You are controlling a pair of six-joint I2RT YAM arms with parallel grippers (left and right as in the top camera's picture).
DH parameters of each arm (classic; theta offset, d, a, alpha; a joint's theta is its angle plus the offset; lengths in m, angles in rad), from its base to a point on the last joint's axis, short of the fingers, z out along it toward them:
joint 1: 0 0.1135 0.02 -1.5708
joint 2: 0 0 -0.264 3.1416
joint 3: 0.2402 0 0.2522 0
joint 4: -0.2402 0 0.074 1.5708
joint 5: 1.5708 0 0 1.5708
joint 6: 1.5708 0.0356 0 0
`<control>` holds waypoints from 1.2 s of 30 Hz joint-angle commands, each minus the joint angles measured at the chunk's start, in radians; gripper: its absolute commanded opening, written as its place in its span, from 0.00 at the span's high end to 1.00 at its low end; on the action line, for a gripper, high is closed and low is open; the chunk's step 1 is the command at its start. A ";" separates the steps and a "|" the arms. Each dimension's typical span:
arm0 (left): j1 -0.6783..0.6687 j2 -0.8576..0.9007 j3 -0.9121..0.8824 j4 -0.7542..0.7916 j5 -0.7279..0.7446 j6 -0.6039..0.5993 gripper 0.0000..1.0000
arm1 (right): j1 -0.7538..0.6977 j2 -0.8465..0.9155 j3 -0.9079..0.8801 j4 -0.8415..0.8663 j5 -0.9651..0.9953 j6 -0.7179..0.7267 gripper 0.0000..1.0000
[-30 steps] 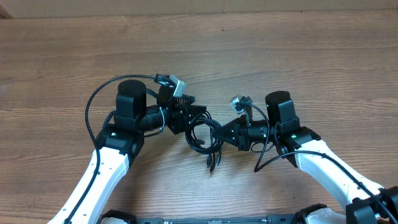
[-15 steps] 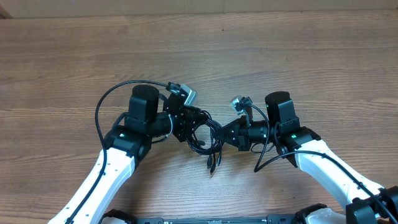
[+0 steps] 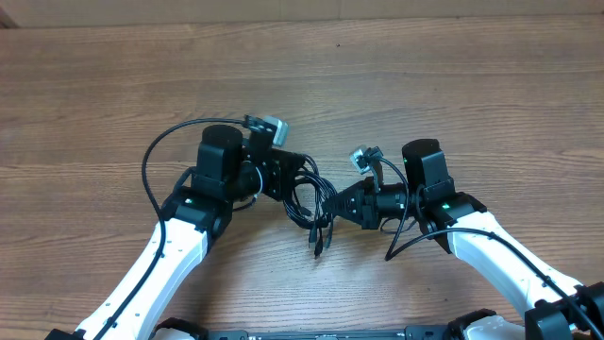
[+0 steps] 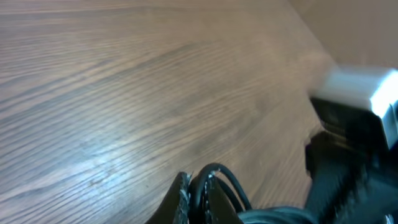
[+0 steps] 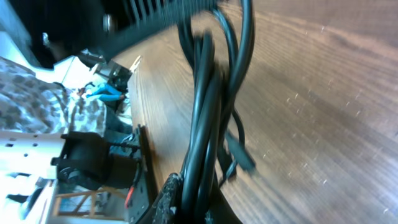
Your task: Untangle cables
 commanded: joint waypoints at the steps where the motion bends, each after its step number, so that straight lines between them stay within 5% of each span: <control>1: 0.083 0.006 0.020 0.051 -0.224 -0.181 0.96 | 0.002 -0.002 -0.007 -0.081 -0.050 -0.006 0.94; 8: 0.120 0.006 0.020 0.050 -0.313 -0.370 0.96 | 0.002 -0.002 -0.007 -0.238 0.103 -0.008 0.96; 16: 0.120 0.006 0.020 -0.066 -0.541 -0.539 0.96 | 0.002 -0.002 -0.007 -0.244 0.120 0.080 0.96; 19: 0.120 0.006 0.020 -0.086 -0.514 -0.545 0.94 | 0.002 -0.002 -0.007 -0.236 0.120 0.102 0.96; 22: 0.120 0.007 0.020 -0.049 -0.281 -0.372 0.69 | 0.002 -0.002 -0.007 -0.224 0.140 0.101 0.96; 26: 0.120 0.007 0.020 -0.030 0.071 -0.011 0.14 | 0.002 -0.002 -0.007 -0.203 0.157 0.101 0.96; 29: 0.119 0.008 0.019 -0.105 0.106 0.032 0.07 | 0.002 -0.002 -0.007 -0.201 0.157 0.100 0.96; 36: 0.078 0.063 0.016 -0.162 0.103 0.029 0.10 | 0.002 -0.002 -0.007 -0.184 0.151 0.098 0.96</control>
